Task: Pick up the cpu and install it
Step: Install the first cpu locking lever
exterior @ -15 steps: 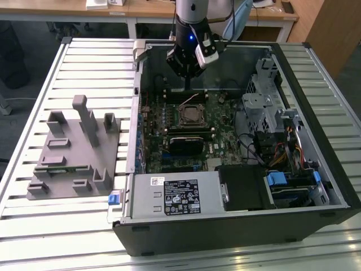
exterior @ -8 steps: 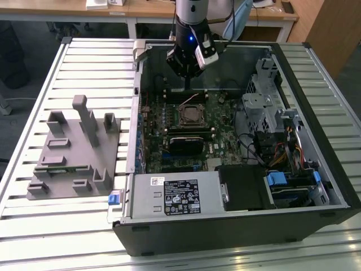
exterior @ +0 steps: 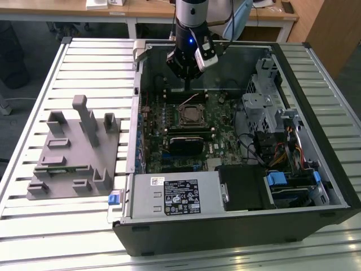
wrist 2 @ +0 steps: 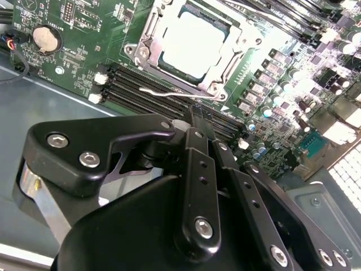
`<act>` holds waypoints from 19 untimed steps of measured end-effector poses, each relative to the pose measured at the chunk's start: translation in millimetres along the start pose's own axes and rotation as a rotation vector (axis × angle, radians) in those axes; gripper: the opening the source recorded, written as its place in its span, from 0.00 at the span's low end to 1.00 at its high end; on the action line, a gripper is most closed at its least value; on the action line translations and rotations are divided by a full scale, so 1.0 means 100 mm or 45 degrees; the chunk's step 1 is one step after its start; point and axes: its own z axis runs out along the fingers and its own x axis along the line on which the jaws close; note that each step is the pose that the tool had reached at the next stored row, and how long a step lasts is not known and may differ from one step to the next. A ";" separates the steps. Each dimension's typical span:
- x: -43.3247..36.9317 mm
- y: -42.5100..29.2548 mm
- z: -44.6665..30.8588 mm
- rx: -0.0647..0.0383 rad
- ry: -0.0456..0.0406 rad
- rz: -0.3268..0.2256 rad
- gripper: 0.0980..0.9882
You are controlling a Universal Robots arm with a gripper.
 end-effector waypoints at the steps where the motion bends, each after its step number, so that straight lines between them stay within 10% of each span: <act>1: 0.000 0.000 0.000 0.000 0.000 0.000 0.01; 19: -0.073 0.018 0.058 0.000 0.003 0.000 0.01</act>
